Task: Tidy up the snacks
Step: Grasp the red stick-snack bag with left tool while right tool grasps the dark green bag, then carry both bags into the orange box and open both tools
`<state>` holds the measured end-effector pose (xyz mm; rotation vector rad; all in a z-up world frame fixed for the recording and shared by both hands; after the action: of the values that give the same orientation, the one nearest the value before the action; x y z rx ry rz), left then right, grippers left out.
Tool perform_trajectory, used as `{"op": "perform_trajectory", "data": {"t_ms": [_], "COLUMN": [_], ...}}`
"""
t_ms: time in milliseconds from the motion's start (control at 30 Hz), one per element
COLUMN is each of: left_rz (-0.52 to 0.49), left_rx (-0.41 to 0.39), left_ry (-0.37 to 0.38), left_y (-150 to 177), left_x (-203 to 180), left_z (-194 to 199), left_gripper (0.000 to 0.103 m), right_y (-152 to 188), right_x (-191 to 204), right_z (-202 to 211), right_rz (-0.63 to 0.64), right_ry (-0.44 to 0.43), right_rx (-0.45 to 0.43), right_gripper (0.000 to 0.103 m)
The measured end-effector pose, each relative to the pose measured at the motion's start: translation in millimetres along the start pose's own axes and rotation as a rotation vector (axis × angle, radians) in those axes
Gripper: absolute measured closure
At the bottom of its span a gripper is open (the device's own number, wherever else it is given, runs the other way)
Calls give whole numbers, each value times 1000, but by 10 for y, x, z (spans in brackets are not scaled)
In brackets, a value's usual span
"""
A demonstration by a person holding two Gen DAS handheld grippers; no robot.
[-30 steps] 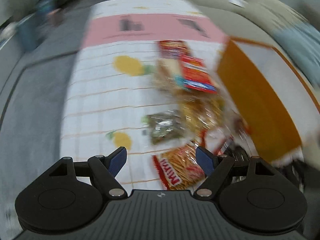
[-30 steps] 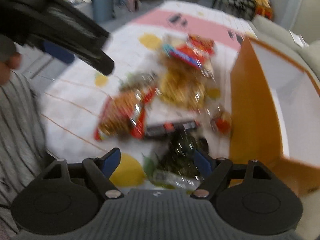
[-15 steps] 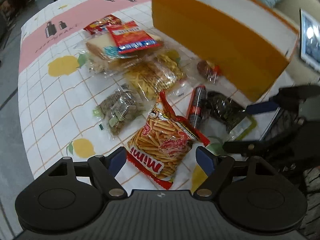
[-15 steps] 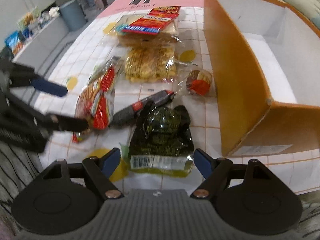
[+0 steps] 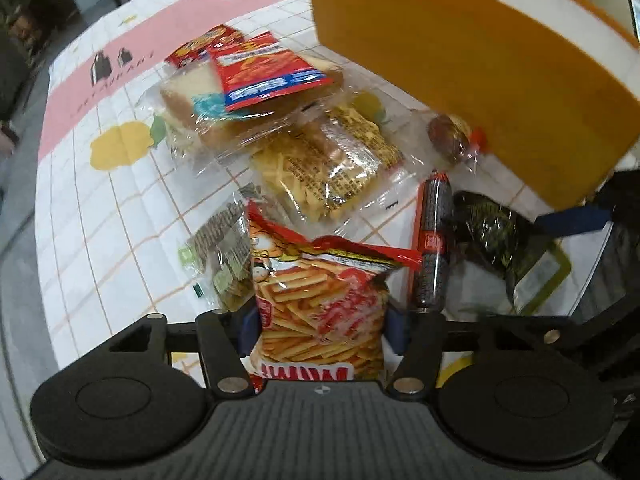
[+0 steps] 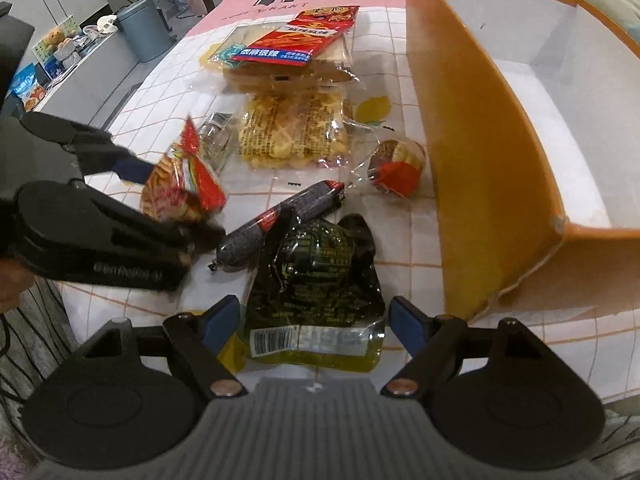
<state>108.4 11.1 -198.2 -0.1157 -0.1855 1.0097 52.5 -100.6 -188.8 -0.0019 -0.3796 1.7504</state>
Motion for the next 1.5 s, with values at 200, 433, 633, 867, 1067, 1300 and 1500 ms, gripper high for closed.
{"op": "perform_trajectory", "data": {"t_ms": [200, 433, 633, 867, 1067, 1300, 1500], "left_rz": [124, 238, 310, 333, 346, 375, 412], "left_rx": [-37, -116, -149, -197, -212, -246, -255], "left_ry": [-3, 99, 128, 155, 168, 198, 206], "left_y": [34, 117, 120, 92, 90, 80, 163], "left_x": [212, 410, 538, 561, 579, 598, 635], "left_z": [217, 517, 598, 681, 714, 788, 892], "left_gripper": [49, 49, 49, 49, 49, 50, 49], "right_y": [-51, -96, -73, -92, -204, -222, -228], "right_x": [1, 79, 165, 165, 222, 169, 198], "right_z": [-3, -17, -8, -26, -93, -49, 189], "right_rz": [-27, -70, -17, -33, 1, 15, 62], "right_ry": [-32, -58, -56, -53, 12, 31, 5], "right_rx": [-26, -47, -65, -55, -92, -111, -165], "right_gripper": [22, 26, 36, 27, 38, 52, 52]}}
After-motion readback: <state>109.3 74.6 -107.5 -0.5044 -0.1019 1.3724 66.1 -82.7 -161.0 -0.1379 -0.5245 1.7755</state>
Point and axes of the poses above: each gripper's, at about its wrist camera, not at the fingertips, and z roughly against the way its jaws point, x to its left, y to its underside, the point moved 10 cm from there along -z, roughly the way its jaws point, and after that the axes turned 12 degrees about x, right-handed, at the moved point
